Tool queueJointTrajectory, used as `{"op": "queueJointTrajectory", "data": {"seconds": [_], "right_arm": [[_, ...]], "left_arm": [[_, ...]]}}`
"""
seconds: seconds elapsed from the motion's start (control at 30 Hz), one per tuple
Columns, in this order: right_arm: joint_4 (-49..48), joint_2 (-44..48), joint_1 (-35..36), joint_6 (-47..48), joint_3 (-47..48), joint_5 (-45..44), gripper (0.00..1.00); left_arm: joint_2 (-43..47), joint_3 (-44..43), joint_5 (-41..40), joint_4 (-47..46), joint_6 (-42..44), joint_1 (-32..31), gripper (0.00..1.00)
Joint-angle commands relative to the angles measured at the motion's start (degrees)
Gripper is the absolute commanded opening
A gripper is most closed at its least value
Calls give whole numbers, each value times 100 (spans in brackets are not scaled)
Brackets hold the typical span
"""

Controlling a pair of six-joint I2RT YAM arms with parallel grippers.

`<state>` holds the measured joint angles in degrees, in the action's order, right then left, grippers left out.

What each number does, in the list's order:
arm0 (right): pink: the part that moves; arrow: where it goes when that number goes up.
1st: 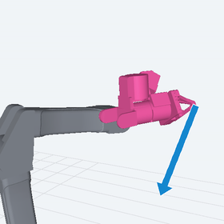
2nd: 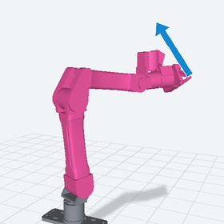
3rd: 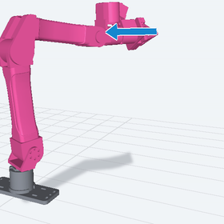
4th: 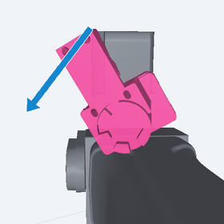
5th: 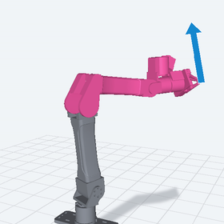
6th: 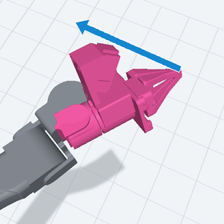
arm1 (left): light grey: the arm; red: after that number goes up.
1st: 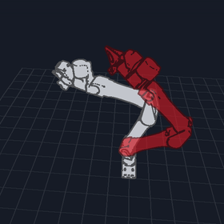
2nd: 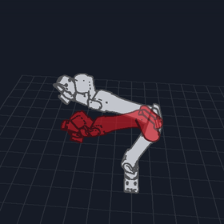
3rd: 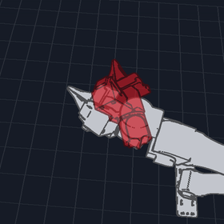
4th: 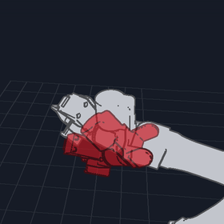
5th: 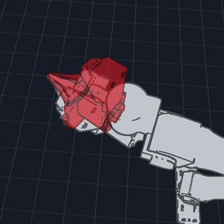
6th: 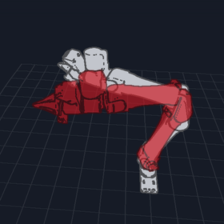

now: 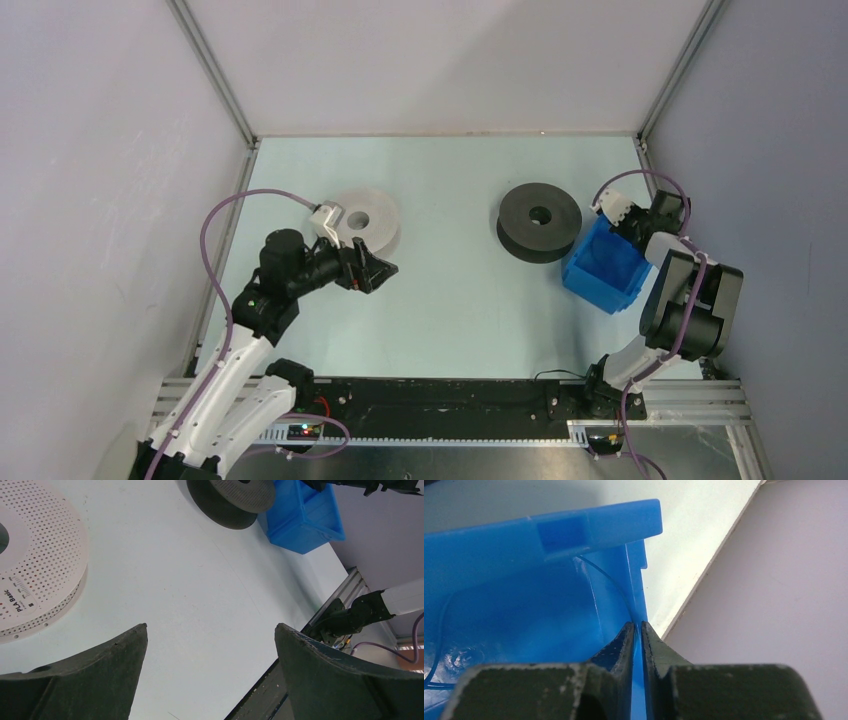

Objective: Wrap the cables
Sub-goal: Move the storage box to the center of the board.

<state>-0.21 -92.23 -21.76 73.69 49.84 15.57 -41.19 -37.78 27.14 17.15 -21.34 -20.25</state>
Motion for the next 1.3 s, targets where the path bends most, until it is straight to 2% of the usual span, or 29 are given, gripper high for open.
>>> {"op": "queueJointTrajectory", "data": {"seconds": [0.0,0.13,0.2,0.23,0.27,0.53,0.73,1.07,1.27], "right_arm": [[-304,169,23,-69,-19,-61,14],[-349,262,10,-55,-19,-67,14],[-364,299,0,-54,-23,-37,8],[-372,313,-3,-58,-20,-28,1],[-373,329,-3,-66,-19,-8,0],[-365,475,-4,-132,-19,12,0],[-723,680,30,-344,-19,-168,0],[-2390,1663,333,-471,99,-1428,0],[-2161,2317,619,-541,917,-1908,0]], "left_arm": [[30,-144,-21,-104,144,-40,100],[47,-148,-16,-102,144,-41,100],[50,-148,-21,-101,142,-40,100],[56,-150,-17,-103,140,-40,100],[62,-146,-25,-105,140,-45,100],[87,-141,-30,-101,140,-56,100],[93,-135,-42,-105,149,-60,100],[70,-161,-124,-43,202,-58,100],[105,-222,-413,132,284,-45,100]]}}
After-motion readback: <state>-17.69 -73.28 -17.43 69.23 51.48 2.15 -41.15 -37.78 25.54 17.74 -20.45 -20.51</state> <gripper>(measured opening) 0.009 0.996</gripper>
